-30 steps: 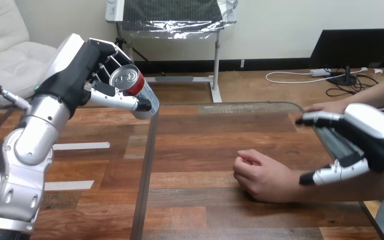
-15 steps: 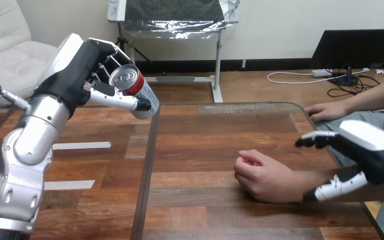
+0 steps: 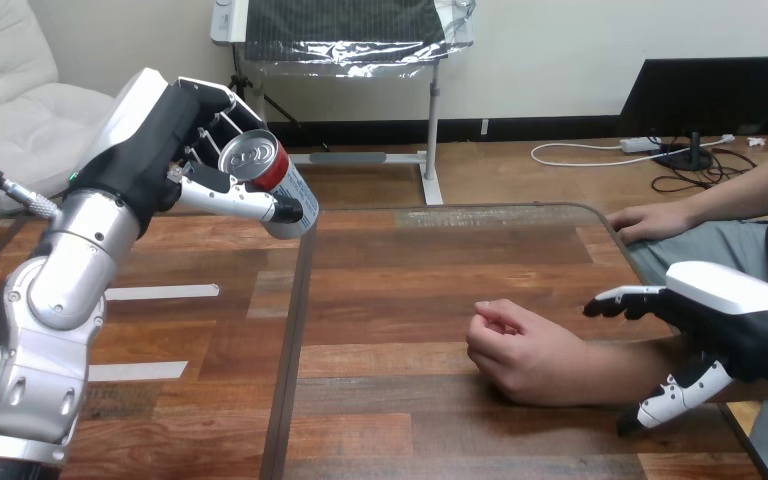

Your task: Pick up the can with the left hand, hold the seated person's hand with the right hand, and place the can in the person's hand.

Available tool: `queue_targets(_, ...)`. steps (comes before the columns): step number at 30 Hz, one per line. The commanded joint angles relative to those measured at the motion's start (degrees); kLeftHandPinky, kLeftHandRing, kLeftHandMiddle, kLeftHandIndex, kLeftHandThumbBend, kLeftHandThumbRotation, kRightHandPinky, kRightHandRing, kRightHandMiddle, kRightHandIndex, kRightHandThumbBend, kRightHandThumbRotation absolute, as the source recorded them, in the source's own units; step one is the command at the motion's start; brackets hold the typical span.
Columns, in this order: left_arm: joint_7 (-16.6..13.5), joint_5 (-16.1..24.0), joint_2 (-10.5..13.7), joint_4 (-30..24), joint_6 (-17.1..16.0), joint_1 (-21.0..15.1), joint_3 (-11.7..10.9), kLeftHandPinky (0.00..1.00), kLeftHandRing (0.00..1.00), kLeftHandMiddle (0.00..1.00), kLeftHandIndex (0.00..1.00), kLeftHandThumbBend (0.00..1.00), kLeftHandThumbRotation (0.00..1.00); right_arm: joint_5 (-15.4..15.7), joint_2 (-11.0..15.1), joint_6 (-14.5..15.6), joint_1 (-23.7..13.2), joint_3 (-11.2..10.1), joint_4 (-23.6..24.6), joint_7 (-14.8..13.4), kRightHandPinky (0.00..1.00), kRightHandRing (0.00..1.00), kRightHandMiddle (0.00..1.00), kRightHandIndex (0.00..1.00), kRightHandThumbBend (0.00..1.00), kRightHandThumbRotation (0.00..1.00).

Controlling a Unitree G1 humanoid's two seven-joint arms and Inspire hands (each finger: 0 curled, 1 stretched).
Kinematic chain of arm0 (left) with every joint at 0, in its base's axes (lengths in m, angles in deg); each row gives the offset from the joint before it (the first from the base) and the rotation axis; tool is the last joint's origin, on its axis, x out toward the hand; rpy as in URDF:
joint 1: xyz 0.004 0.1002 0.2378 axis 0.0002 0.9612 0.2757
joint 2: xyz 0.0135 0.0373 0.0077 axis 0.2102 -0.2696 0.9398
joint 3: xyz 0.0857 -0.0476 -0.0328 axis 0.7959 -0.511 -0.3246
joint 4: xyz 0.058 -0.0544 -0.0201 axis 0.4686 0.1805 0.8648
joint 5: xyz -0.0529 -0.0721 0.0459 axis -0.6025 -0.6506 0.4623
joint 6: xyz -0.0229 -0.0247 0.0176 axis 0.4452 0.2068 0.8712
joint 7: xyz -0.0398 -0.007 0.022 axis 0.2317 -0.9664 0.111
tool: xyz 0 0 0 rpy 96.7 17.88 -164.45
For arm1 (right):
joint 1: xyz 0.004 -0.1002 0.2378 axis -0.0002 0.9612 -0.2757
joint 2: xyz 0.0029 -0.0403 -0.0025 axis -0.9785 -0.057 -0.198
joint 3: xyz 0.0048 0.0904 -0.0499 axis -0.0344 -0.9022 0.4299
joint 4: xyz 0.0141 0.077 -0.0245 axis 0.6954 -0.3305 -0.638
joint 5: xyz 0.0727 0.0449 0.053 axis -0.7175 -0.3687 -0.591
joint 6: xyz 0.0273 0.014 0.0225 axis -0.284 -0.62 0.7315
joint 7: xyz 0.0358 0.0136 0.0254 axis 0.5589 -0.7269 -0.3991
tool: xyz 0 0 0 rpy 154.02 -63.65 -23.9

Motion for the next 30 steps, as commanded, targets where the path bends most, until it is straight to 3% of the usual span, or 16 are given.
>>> queue_targets(1,-0.5,-0.5,0.4,-1.8,-0.7,-3.7,-1.7,0.26,0.32,0.38,0.41,0.73,0.0,-0.3,1.2,0.8,-4.0,1.3,0.6,1.8,0.87,0.86,0.87,0.87,1.0,0.31)
queue_targets(6,-0.5,-0.6,0.4,-1.9,-0.5,-3.7,-1.8,0.26,0.32,0.37,0.41,0.72,0.0,0.7,1.1,1.1,-3.9,1.9,0.5,2.2,0.88,0.86,0.87,0.87,1.0,0.3)
queue_targets(15,-0.3,-1.2,0.2,-1.9,-0.7,-3.6,-2.0,0.26,0.32,0.37,0.4,0.72,0.0,3.5,0.7,1.0,-3.9,3.5,-0.9,0.2,0.86,0.84,0.86,0.86,1.0,0.32)
queue_targets(30,-0.4,-1.8,0.5,-1.0,-1.5,-3.6,-1.7,0.25,0.31,0.36,0.4,0.72,0.0,7.9,-0.6,2.6,-5.3,6.5,-3.3,-1.9,0.84,0.83,0.84,0.84,1.0,0.23)
